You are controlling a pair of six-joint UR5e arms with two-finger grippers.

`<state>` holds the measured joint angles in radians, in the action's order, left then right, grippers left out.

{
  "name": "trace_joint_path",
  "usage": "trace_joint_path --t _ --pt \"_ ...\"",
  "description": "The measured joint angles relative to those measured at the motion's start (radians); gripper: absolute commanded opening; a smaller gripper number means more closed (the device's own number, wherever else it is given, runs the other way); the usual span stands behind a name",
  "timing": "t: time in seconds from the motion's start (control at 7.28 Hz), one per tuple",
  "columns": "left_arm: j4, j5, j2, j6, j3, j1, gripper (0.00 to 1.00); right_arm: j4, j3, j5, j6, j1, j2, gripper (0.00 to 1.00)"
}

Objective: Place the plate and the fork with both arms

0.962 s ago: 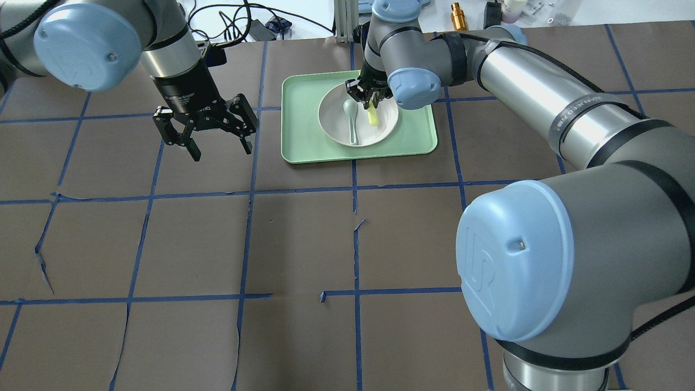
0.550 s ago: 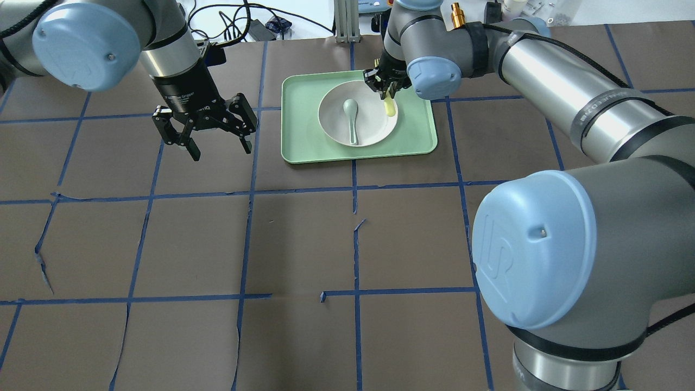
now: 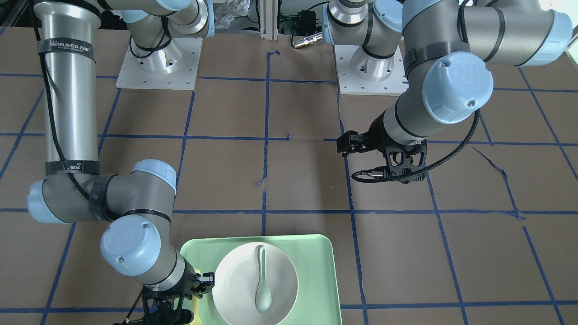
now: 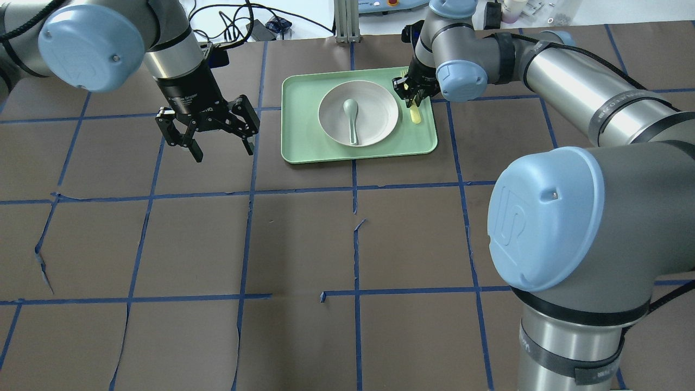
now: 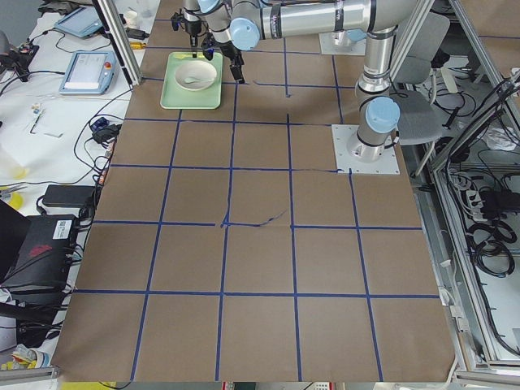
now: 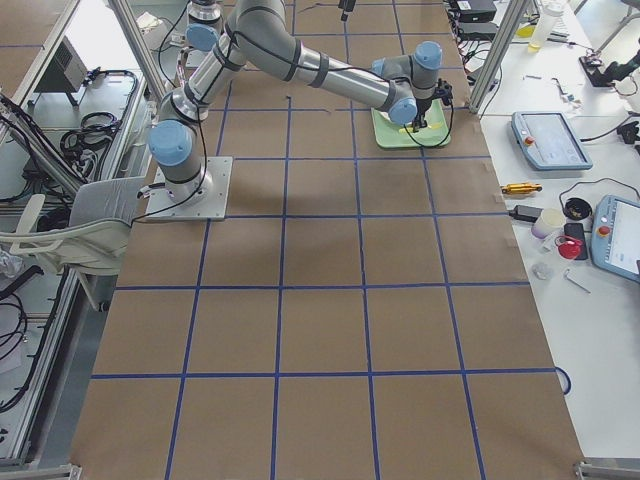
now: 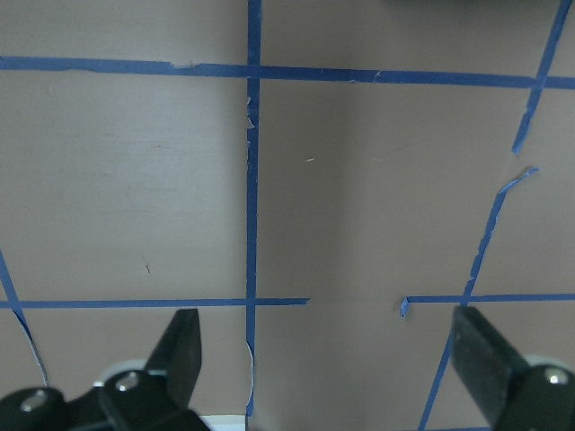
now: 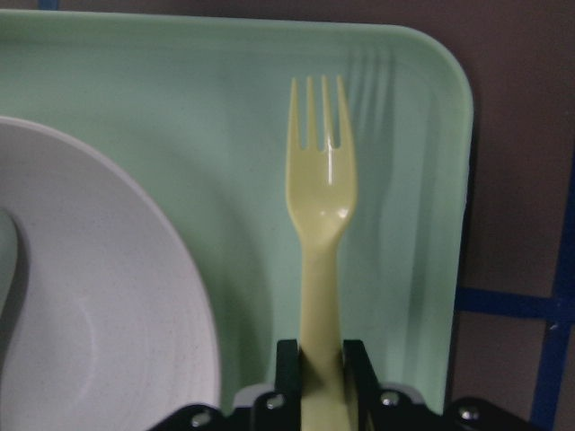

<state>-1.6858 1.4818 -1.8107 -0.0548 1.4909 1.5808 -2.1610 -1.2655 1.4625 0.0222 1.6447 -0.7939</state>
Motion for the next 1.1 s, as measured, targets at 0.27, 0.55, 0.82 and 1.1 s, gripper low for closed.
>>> trace_joint_path --t 0.27,0.55,0.82,1.1 --pt "0.000 -0.001 -0.002 0.000 0.000 0.001 1.00 0.000 -0.010 -0.003 -0.032 -0.001 0.001 0.99" --pt "0.000 -0.001 -0.003 0.000 0.000 0.001 1.00 0.004 -0.033 0.000 -0.032 -0.001 -0.020 1.00" --pt "0.000 -0.003 0.000 0.000 -0.002 -0.001 1.00 0.028 -0.107 0.010 -0.035 0.000 -0.111 1.00" --pt "0.037 -0.001 -0.001 -0.006 -0.014 -0.003 1.00 0.216 -0.153 0.042 -0.038 -0.001 -0.254 1.00"
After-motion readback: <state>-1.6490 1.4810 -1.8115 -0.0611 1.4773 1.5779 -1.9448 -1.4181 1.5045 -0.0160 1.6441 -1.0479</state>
